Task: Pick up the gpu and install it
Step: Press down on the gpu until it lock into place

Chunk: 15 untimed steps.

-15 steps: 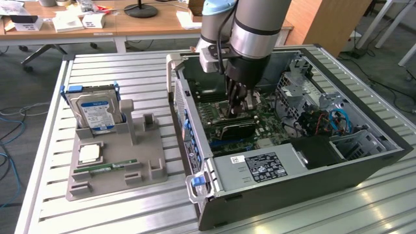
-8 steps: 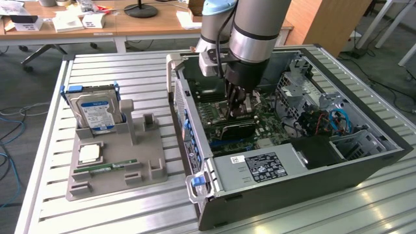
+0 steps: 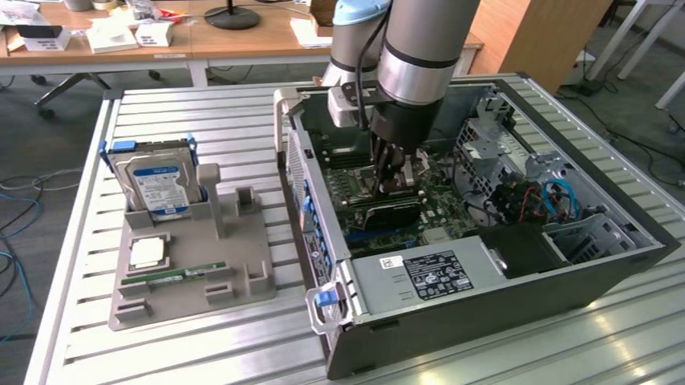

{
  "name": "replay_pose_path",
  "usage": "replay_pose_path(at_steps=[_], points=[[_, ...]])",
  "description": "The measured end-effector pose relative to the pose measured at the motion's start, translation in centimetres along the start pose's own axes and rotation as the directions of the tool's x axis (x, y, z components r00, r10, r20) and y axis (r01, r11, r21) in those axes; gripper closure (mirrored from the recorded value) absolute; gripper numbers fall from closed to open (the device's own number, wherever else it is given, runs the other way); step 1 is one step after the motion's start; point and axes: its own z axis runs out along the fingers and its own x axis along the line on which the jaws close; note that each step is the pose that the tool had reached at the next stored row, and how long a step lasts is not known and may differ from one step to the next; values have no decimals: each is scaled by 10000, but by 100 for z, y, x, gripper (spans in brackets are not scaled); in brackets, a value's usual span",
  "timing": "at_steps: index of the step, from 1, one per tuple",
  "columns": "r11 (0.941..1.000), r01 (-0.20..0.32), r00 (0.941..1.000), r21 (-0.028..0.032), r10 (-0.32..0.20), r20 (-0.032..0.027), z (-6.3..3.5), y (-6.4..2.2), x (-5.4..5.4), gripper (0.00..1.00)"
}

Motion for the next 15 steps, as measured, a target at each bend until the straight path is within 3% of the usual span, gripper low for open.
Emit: replay_pose_path(at_steps=[15], points=[[10000, -1, 10000, -1, 1, -2, 74, -41, 0, 89]])
